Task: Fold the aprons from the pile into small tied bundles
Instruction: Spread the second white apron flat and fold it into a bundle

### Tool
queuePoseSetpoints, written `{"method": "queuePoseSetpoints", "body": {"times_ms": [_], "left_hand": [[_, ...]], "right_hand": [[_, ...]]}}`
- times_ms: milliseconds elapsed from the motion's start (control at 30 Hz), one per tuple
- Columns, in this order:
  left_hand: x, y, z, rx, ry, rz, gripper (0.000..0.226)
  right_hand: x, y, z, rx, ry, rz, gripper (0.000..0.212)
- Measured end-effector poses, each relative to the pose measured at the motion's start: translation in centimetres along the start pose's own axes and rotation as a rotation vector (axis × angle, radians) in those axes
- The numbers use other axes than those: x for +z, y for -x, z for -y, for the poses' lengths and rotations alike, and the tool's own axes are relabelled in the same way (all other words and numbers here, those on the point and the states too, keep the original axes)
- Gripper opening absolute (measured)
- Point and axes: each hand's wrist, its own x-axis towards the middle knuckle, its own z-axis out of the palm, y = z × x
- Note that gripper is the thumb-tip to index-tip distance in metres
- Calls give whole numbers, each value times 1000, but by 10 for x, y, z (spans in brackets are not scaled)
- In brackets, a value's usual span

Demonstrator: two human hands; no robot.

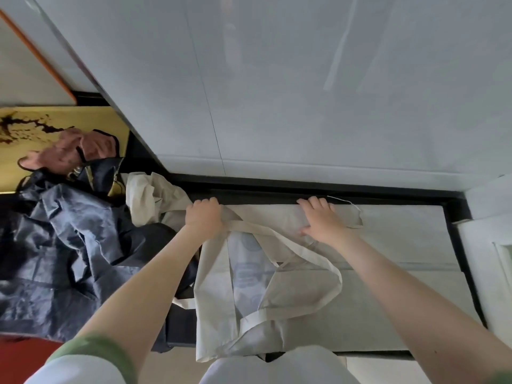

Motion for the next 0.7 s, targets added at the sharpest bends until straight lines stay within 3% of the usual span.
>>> {"method": "queuePoseSetpoints", "body": {"times_ms": [133, 267, 400, 500, 700], "left_hand": [[-2, 4, 7, 48, 160, -44, 21], [-12, 9, 5, 84, 285, -151, 19], [-26, 12, 2, 156, 295, -196, 17], [-34, 18, 4, 179, 333, -279, 16], [-42, 24, 20, 212, 376, -445, 21]], "right_hand": [[0, -4, 0, 48, 109, -29, 76], [-11, -2, -3, 31, 188, 86, 71], [-28, 4, -17, 27, 433, 130, 36], [-32, 9, -25, 84, 409, 26, 12], [-42, 29, -38, 157, 299, -246, 22]]}}
